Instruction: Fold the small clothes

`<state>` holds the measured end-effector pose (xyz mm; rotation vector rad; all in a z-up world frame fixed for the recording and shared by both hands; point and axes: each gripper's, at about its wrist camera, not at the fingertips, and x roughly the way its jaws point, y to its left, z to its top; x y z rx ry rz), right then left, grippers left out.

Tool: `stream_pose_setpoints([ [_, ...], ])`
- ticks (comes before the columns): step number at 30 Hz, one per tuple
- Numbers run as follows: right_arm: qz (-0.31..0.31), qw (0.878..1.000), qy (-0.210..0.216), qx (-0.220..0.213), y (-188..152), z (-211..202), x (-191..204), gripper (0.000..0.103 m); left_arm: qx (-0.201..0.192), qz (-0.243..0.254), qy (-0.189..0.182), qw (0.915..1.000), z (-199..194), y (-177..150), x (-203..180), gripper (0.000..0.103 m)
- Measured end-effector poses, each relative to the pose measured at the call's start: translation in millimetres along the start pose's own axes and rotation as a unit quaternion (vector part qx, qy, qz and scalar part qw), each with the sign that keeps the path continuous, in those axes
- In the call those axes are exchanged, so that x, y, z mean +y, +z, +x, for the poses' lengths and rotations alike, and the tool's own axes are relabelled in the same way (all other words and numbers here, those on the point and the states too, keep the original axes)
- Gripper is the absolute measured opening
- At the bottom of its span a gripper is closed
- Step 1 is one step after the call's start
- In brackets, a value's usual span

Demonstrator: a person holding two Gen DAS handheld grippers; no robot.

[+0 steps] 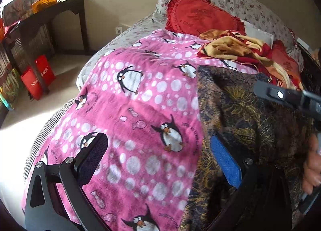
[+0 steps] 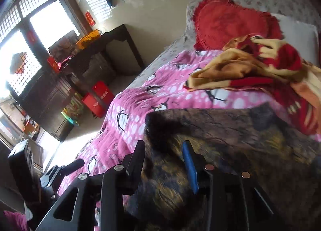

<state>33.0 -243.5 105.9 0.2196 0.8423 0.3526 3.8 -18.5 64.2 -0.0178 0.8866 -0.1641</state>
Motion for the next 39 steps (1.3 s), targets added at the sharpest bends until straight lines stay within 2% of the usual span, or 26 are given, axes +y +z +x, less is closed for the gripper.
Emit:
stream_pose_setpoints([
  [3, 0.027, 0.998, -0.059, 0.009, -31, -21, -24, 0.037, 0.015, 0.022, -0.010, 0.9996, 10, 0, -22, 0.102],
  [5, 0.050, 0.993, -0.095, 0.039, -52, -13, -41, 0.037, 0.028, 0.033, -0.005, 0.9990, 21, -5, -33, 0.102],
  [8, 0.074, 0.988, -0.103, 0.092, -72, 5, -59, 0.037, 0.062, 0.071, 0.022, 0.9954, 49, -14, -48, 0.102],
  [9, 0.071, 0.989, -0.099, 0.088, -74, -2, -58, 0.037, 0.068, 0.083, 0.033, 0.9937, 56, -17, -51, 0.103],
  [11, 0.072, 0.991, -0.097, 0.060, -73, -29, -59, 0.038, 0.065, 0.091, 0.033, 0.9932, 59, -19, -50, 0.103],
  [13, 0.084, 0.989, -0.118, 0.014, -74, -70, -70, 0.053, 0.069, 0.084, 0.034, 0.9935, 55, -16, -47, 0.103],
  [14, 0.090, 0.986, -0.141, -0.004, -76, -89, -78, 0.056, 0.068, 0.078, 0.037, 0.9939, 52, -13, -45, 0.103],
  [16, 0.106, 0.969, -0.221, -0.032, -79, -126, -101, 0.060, 0.055, 0.066, 0.043, 0.9954, 41, -8, -40, 0.103],
  [17, 0.124, 0.954, -0.269, -0.046, -82, -145, -116, 0.060, 0.049, 0.060, 0.042, 0.9961, 35, -7, -38, 0.103],
  [18, 0.141, 0.942, -0.298, -0.059, -85, -160, -129, 0.060, 0.044, 0.054, 0.040, 0.9968, 31, -7, -38, 0.103],
  [20, 0.180, 0.924, -0.330, -0.067, -90, -176, -155, 0.061, 0.035, 0.041, 0.030, 0.9981, 20, -7, -39, 0.103],
  [21, 0.199, 0.919, -0.334, -0.059, -93, -177, -169, 0.061, 0.030, 0.038, 0.023, 0.9985, 15, -8, -41, 0.103],
  [22, 0.214, 0.920, -0.324, -0.046, -95, -173, -183, 0.054, 0.028, 0.041, 0.017, 0.9986, 11, -9, -47, 0.103],
  [23, 0.219, 0.927, -0.302, -0.036, -97, -168, -191, 0.043, 0.028, 0.049, 0.014, 0.9983, 8, -11, -53, 0.103],
  [24, 0.216, 0.933, -0.285, -0.030, -101, -168, -198, 0.017, 0.028, 0.059, 0.014, 0.9977, 6, -13, -59, 0.103],
  [28, 0.201, 0.930, -0.305, -0.038, -108, -167, -189, 0.012, 0.033, 0.111, 0.028, 0.9929, 12, -24, -80, 0.103],
  [30, 0.206, 0.928, -0.308, -0.033, -115, -164, -193, 0.012, 0.056, 0.129, 0.040, 0.9892, 28, -30, -82, 0.103],
  [32, 0.199, 0.930, -0.308, -0.024, -118, -160, -194, 0.012, 0.081, 0.135, 0.046, 0.9865, 43, -38, -83, 0.103],
  [34, 0.199, 0.935, -0.291, -0.033, -120, -167, -197, 0.012, 0.086, 0.124, 0.041, 0.9877, 46, -42, -80, 0.103],
  [35, 0.216, 0.937, -0.270, -0.048, -120, -179, -199, 0.017, 0.084, 0.118, 0.039, 0.9887, 45, -42, -78, 0.103],
  [37, 0.258, 0.928, -0.257, -0.078, -131, -199, -212, 0.059, 0.086, 0.115, 0.038, 0.9889, 45, -42, -77, 0.103],
  [39, 0.295, 0.910, -0.272, -0.107, -147, -224, -229, 0.063, 0.086, 0.115, 0.038, 0.9889, 45, -40, -78, 0.103],
])
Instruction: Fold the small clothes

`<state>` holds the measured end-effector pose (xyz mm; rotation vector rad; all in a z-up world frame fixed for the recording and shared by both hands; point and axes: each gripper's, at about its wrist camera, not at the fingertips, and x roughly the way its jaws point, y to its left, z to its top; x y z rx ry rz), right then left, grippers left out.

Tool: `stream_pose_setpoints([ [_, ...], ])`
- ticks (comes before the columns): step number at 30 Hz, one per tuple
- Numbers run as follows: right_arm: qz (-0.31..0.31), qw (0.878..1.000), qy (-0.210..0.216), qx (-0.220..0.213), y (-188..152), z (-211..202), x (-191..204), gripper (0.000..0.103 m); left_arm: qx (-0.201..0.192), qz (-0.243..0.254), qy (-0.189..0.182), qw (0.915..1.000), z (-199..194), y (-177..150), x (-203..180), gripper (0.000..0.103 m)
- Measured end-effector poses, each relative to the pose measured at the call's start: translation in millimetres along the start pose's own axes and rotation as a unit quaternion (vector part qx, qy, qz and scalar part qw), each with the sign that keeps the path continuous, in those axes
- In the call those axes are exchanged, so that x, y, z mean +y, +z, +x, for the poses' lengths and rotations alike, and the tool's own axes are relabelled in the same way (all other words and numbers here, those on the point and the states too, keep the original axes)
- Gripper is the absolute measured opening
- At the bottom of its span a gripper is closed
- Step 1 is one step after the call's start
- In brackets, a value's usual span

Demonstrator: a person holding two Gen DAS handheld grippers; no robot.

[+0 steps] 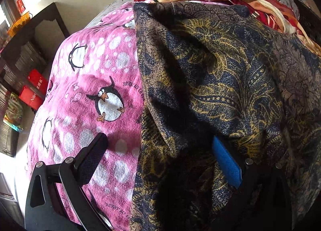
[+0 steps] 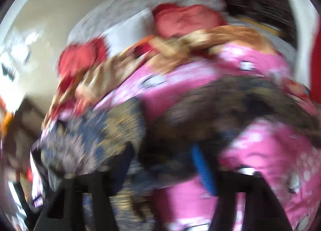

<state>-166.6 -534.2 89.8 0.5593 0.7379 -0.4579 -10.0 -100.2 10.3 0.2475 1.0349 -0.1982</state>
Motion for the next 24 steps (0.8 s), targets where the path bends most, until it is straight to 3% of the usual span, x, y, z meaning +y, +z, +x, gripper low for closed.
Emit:
stream_pose_setpoints([
  [6, 0.136, 0.990, -0.046, 0.011, 0, -10, -96, 0.063, -0.006, -0.004, -0.003, 1.0000, 3, -2, 2, 0.103],
  [13, 0.226, 0.970, -0.081, -0.024, -11, -27, -166, 0.063, -0.008, -0.004, 0.001, 1.0000, 4, -2, 2, 0.103],
  [24, 0.358, 0.929, -0.009, -0.092, -9, -20, -215, 0.063, -0.016, -0.007, 0.007, 0.9998, 6, -3, -4, 0.103],
])
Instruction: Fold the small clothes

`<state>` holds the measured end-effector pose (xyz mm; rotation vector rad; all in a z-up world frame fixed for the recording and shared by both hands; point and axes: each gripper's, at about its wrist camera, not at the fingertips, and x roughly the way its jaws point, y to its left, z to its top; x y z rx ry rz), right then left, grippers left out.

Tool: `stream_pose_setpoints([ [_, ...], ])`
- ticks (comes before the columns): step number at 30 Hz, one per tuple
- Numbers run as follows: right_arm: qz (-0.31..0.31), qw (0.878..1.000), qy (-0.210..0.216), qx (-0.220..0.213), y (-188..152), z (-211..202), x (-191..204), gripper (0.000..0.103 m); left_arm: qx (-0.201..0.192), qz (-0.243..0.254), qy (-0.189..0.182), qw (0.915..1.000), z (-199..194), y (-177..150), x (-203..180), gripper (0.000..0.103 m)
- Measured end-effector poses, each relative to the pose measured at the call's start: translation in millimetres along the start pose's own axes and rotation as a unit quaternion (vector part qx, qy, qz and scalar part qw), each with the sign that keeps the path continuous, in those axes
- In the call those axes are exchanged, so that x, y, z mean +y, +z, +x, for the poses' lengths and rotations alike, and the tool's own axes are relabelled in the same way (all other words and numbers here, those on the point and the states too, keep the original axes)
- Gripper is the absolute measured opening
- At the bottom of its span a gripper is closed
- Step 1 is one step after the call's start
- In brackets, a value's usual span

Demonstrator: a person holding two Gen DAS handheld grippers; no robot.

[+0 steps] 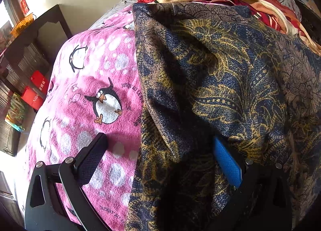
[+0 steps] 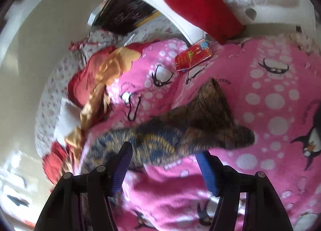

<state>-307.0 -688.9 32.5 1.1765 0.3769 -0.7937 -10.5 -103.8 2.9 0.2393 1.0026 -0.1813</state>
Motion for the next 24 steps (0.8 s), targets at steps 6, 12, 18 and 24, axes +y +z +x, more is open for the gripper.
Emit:
stream_pose_setpoints([
  [6, -0.034, 0.998, -0.012, -0.043, 18, -16, 9, 0.007, 0.000, 0.001, 0.000, 1.0000, 0, -1, 1, 0.103],
  [12, -0.123, 0.980, -0.024, -0.154, 51, -101, 53, 0.006, -0.003, 0.008, -0.004, 1.0000, -7, 1, 1, 0.103],
  [18, -0.279, 0.954, 0.021, -0.106, 40, -144, 142, 0.006, -0.034, -0.005, -0.023, 0.9992, -32, 12, 4, 0.103],
  [24, -0.408, 0.906, 0.108, -0.038, -48, -147, 240, 0.006, -0.056, -0.022, -0.041, 0.9974, -56, 21, 15, 0.103],
])
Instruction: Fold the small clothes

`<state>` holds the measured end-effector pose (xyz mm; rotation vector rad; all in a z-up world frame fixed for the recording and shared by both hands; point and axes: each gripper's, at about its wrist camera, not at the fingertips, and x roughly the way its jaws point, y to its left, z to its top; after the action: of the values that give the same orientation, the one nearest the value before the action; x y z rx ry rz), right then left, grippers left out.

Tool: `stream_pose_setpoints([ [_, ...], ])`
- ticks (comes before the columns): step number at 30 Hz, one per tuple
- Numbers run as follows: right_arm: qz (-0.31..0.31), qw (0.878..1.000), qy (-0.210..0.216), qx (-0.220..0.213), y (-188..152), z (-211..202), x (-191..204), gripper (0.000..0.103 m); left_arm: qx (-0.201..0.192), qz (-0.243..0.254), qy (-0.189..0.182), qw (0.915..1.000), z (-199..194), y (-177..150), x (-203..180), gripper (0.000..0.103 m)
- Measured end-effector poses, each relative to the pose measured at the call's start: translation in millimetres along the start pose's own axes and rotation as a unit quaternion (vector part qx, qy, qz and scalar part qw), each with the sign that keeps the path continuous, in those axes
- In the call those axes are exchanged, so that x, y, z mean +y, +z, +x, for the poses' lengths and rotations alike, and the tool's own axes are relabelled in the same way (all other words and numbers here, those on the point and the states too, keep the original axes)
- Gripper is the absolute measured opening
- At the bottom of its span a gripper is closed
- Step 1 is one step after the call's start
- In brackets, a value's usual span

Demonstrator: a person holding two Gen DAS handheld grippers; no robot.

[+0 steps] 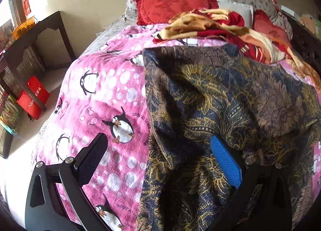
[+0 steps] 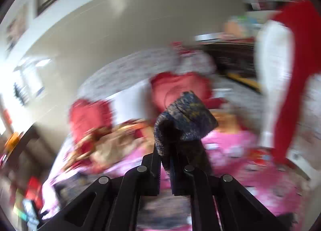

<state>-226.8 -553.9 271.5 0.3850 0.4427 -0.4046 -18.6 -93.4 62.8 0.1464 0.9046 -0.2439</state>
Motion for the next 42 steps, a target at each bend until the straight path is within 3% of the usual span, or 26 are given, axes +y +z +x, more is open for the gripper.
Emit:
stream_pose_setpoints([
  [4, -0.046, 0.993, 0.096, 0.054, -25, 49, 91, 0.006, -0.005, -0.020, -0.012, 0.9997, -10, 4, 11, 0.103],
  [8, -0.091, 0.976, 0.162, 0.117, -81, 106, 181, 0.006, -0.004, -0.032, -0.015, 0.9994, -14, 3, 27, 0.103],
  [12, -0.097, 0.963, 0.190, 0.164, -148, 160, 237, 0.006, 0.002, -0.039, -0.020, 0.9991, -12, -1, 34, 0.103],
  [14, -0.100, 0.948, 0.207, 0.220, -182, 187, 251, 0.018, 0.004, -0.039, -0.026, 0.9989, -12, -1, 37, 0.103],
  [15, -0.101, 0.937, 0.214, 0.257, -197, 197, 255, 0.039, 0.004, -0.038, -0.030, 0.9988, -12, -1, 38, 0.103],
  [16, -0.099, 0.929, 0.224, 0.276, -206, 199, 255, 0.051, 0.002, -0.035, -0.034, 0.9988, -12, -1, 38, 0.103],
  [19, -0.132, 0.920, 0.245, 0.276, -212, 180, 249, 0.053, -0.012, -0.028, -0.057, 0.9979, -14, 2, 35, 0.103],
  [22, -0.172, 0.929, 0.219, 0.245, -203, 151, 227, 0.060, -0.016, -0.024, -0.084, 0.9961, -12, 7, 23, 0.103],
  [24, -0.157, 0.936, 0.214, 0.233, -194, 135, 204, 0.066, -0.012, -0.015, -0.097, 0.9951, -9, 11, 10, 0.103],
  [26, -0.136, 0.945, 0.199, 0.220, -186, 121, 175, 0.066, -0.014, 0.007, -0.104, 0.9945, -6, 15, -7, 0.103],
  [30, -0.083, 0.963, 0.164, 0.197, -177, 92, 124, 0.070, -0.011, 0.063, -0.089, 0.9939, 13, 25, -42, 0.102],
  [31, -0.072, 0.967, 0.151, 0.193, -177, 89, 110, 0.070, -0.007, 0.073, -0.095, 0.9928, 17, 26, -49, 0.090],
  [32, -0.061, 0.971, 0.137, 0.187, -175, 85, 95, 0.070, 0.000, 0.083, -0.110, 0.9905, 21, 28, -56, 0.061],
  [33, -0.050, 0.974, 0.126, 0.182, -172, 81, 82, 0.070, 0.014, 0.088, -0.128, 0.9877, 24, 30, -61, 0.043],
  [34, -0.037, 0.977, 0.114, 0.178, -170, 80, 71, 0.070, 0.033, 0.088, -0.151, 0.9840, 27, 32, -64, 0.016],
  [37, 0.000, 0.983, 0.073, 0.168, -161, 75, 33, 0.070, 0.037, 0.068, -0.186, 0.9794, 14, 45, -59, 0.005],
  [39, 0.013, 0.984, 0.058, 0.166, -155, 73, 19, 0.070, 0.026, 0.051, -0.198, 0.9785, 1, 56, -43, 0.005],
  [42, 0.020, 0.985, 0.052, 0.161, -151, 77, 11, 0.070, 0.013, 0.011, -0.184, 0.9828, -9, 70, -4, 0.004],
])
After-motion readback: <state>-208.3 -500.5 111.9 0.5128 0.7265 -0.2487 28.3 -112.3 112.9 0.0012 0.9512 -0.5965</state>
